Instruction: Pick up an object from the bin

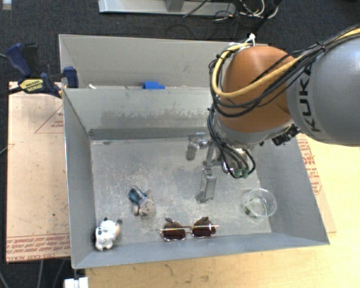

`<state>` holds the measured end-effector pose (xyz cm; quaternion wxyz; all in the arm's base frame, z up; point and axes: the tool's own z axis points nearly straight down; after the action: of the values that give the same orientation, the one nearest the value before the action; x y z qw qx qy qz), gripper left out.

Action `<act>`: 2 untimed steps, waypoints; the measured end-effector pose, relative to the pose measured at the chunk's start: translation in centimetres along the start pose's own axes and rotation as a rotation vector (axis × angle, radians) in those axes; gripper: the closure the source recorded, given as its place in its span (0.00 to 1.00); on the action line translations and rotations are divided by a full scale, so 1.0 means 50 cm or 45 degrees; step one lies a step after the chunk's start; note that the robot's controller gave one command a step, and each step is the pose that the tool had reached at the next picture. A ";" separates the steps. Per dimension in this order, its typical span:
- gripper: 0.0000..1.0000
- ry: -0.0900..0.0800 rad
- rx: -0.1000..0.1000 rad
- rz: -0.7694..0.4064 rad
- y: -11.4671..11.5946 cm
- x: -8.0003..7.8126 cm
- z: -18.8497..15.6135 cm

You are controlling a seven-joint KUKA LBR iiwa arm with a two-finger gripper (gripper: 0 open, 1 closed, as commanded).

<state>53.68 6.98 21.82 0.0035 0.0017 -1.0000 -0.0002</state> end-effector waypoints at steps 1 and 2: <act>0.00 -0.010 -0.001 0.003 -0.001 -0.003 -0.010; 0.00 -0.014 0.000 -0.135 0.010 0.029 0.079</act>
Offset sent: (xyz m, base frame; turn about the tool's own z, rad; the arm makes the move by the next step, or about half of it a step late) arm -0.0566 0.0165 -0.1482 -0.3679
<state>52.18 7.46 17.87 -0.0021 0.0548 -0.9985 -0.0005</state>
